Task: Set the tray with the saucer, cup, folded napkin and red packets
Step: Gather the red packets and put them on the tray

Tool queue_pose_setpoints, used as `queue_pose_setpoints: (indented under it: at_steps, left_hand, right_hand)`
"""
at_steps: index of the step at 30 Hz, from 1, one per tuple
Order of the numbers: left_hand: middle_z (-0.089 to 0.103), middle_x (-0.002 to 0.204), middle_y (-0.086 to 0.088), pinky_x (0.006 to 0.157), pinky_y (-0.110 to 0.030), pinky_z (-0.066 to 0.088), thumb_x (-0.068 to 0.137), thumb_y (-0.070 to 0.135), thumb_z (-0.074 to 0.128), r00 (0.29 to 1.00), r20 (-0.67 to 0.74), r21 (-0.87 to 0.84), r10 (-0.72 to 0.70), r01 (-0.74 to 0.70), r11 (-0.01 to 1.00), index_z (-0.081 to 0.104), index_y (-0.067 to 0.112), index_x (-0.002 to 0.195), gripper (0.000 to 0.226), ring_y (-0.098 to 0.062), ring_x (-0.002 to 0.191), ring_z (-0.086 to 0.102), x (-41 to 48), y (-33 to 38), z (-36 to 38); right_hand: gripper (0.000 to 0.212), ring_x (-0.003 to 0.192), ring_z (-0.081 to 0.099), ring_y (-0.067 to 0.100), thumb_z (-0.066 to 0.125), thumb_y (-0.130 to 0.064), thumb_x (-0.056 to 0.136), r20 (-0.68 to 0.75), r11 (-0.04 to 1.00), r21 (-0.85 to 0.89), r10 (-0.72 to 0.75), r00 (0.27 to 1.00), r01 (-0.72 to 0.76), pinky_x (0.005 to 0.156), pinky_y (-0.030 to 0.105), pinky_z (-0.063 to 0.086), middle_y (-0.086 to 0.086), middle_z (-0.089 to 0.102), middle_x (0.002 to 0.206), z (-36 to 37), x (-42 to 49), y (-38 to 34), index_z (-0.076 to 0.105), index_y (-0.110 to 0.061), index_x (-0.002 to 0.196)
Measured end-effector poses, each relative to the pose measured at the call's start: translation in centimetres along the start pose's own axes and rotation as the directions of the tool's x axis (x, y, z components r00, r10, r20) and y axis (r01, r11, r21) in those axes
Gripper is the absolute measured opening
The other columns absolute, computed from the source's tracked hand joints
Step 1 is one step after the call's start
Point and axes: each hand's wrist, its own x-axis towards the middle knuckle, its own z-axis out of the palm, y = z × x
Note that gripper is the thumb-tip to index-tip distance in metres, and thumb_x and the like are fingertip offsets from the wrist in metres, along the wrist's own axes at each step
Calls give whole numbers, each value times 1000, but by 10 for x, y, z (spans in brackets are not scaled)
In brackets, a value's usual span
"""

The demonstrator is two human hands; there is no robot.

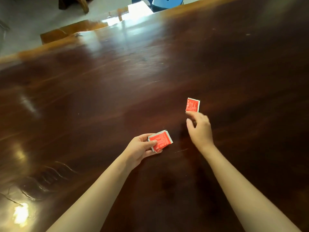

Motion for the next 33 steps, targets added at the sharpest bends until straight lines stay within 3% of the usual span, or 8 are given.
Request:
queue_pose_setpoints:
  at_steps: [5, 9, 13, 18, 21, 24, 27, 33]
  left_hand:
    - [61, 116, -16, 72, -32, 60, 88, -4, 55, 997, -72, -54, 5, -9, 998, 59, 4, 112, 25, -24, 102, 64, 1, -1, -7]
    - [61, 115, -15, 74, -33, 60, 89, -4, 55, 993, -116, -85, 8, -17, 996, 61, 6, 107, 22, -26, 105, 63, 1, 0, -12]
    - [60, 119, -17, 75, -34, 60, 88, -4, 55, 992, -127, -81, 21, -32, 996, 60, 5, 111, 25, -27, 108, 62, -5, 1, -14]
    - [61, 117, -16, 75, -34, 60, 89, -3, 55, 991, -129, -92, 40, -52, 994, 60, 6, 112, 25, -27, 107, 62, -19, 1, -18]
    - [61, 117, -17, 75, -35, 60, 89, -5, 54, 991, -115, -107, 68, -80, 991, 59, 4, 112, 26, -27, 104, 63, -34, -3, -24]
    - [63, 111, -16, 74, -33, 60, 88, -6, 53, 988, -107, -105, 107, -118, 987, 61, 4, 107, 23, -24, 92, 67, -51, -7, -34]
    - [64, 112, -17, 75, -34, 60, 88, -5, 54, 985, -122, -106, 121, -135, 985, 59, 4, 112, 26, -26, 96, 67, -72, -8, -48]
    - [67, 108, -12, 75, -30, 58, 89, -1, 53, 959, -214, -125, 187, -217, 968, 58, 7, 115, 27, -22, 93, 67, -126, -12, -89]
  right_hand:
    - [64, 124, 36, 31, 58, -47, 86, 120, 855, -504, 209, 971, -122, 101, 41, 35, 12, 40, 137, 12, 64, 16, 40, -11, 136]
    - [50, 115, 44, 29, 56, -40, 90, 11, 838, -541, 84, 996, -64, 96, 38, 40, 16, 50, 124, 26, 69, 16, 53, -3, 123]
    - [31, 105, 47, 33, 48, -16, 93, 123, 775, -624, -31, 992, 101, 82, 39, 45, 20, 57, 114, 21, 62, 19, 54, 4, 115]
    - [32, 103, 51, 30, 48, -6, 88, 134, 905, -422, 10, 991, 48, 81, 37, 47, 15, 64, 109, 4, 39, 19, 58, -5, 119]
    - [28, 98, 59, 26, 48, -6, 90, 41, 976, -146, 168, 985, -160, 77, 29, 45, 12, 66, 106, -1, 14, 10, 61, -5, 115]
    - [28, 90, 64, 22, 42, 1, 89, 231, 744, 419, 468, 853, -521, 79, 36, 54, 17, 67, 111, 1, -7, -18, 63, -7, 105]
    - [27, 91, 67, 20, 42, 3, 90, 517, 486, 607, 360, 777, -629, 76, 34, 56, 16, 66, 107, -1, -37, -61, 62, -6, 106]
    - [25, 93, 67, 21, 57, -3, 89, 559, 557, 589, 243, 793, -586, 87, 40, 54, 9, 69, 103, 11, -101, -149, 60, -8, 113]
